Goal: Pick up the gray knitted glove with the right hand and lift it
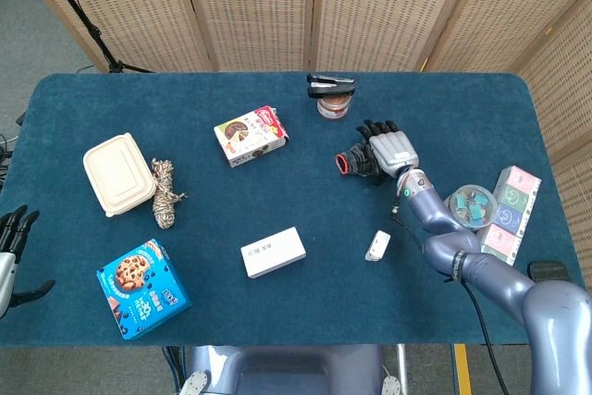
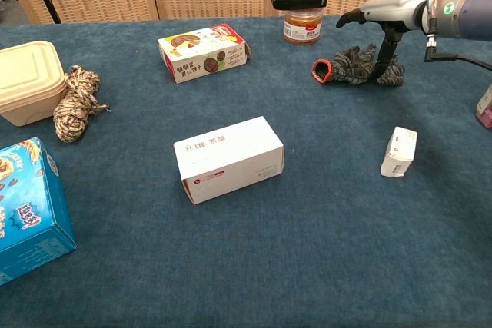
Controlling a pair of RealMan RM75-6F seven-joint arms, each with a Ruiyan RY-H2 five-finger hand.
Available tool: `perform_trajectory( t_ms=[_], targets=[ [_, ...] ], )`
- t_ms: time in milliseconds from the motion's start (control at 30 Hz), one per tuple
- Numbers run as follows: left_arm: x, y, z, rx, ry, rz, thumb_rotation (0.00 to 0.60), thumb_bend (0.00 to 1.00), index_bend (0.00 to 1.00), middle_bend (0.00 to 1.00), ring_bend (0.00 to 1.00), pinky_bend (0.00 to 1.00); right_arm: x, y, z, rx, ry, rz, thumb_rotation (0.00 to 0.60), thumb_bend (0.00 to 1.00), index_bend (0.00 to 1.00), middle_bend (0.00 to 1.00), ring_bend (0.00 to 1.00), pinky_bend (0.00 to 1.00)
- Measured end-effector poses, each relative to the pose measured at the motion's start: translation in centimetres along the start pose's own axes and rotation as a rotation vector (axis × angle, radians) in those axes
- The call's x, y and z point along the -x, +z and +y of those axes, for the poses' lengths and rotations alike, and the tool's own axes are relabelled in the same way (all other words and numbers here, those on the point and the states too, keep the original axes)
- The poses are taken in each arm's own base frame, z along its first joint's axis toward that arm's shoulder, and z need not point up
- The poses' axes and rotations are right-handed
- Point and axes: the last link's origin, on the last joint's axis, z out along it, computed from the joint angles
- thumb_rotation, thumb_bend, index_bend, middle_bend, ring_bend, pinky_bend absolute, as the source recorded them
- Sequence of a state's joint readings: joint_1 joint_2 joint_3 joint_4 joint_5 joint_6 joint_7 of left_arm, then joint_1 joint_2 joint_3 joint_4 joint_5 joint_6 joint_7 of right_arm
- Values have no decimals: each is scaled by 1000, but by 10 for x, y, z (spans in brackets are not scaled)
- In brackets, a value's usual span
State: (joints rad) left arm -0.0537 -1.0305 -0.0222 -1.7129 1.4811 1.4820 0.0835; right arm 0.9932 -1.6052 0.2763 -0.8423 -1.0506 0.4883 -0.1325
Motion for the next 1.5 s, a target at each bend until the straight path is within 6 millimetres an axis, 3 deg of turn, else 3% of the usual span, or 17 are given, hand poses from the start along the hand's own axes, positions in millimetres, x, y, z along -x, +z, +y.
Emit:
perform_trajectory(
  t_ms=[367, 567, 767, 1000, 1300, 1500],
  targets=[
    [0, 0, -2, -3, 4, -1, 600, 0, 0, 0, 0, 0, 10, 16, 9, 56, -16, -25, 600, 7, 90, 15, 0, 22],
    [1, 3, -3, -8, 4, -5, 600, 0, 0, 0, 0, 0, 17, 20, 5, 54, -8, -26, 600, 124, 180, 97, 7, 127],
    [3, 5, -3, -13, 6, -19, 600, 0, 0, 0, 0, 0, 21, 24, 0, 52, 8, -15, 600, 164, 302, 249, 173, 239],
    [4, 8, -2, -2, 8, -29, 600, 0, 0, 0, 0, 0, 24, 28, -2, 52, 7, 22, 600, 236, 495, 478, 414, 436],
    [4, 14, 7, 63, 6, -46, 600, 0, 0, 0, 0, 0, 26, 22, -3, 1, 46, 56, 600, 304, 539, 536, 472, 484],
    [-3, 29, 16, 152, 4, -76, 600, 0, 0, 0, 0, 0, 19, 14, -11, -67, 90, 78, 600, 319, 543, 541, 475, 486]
  ],
)
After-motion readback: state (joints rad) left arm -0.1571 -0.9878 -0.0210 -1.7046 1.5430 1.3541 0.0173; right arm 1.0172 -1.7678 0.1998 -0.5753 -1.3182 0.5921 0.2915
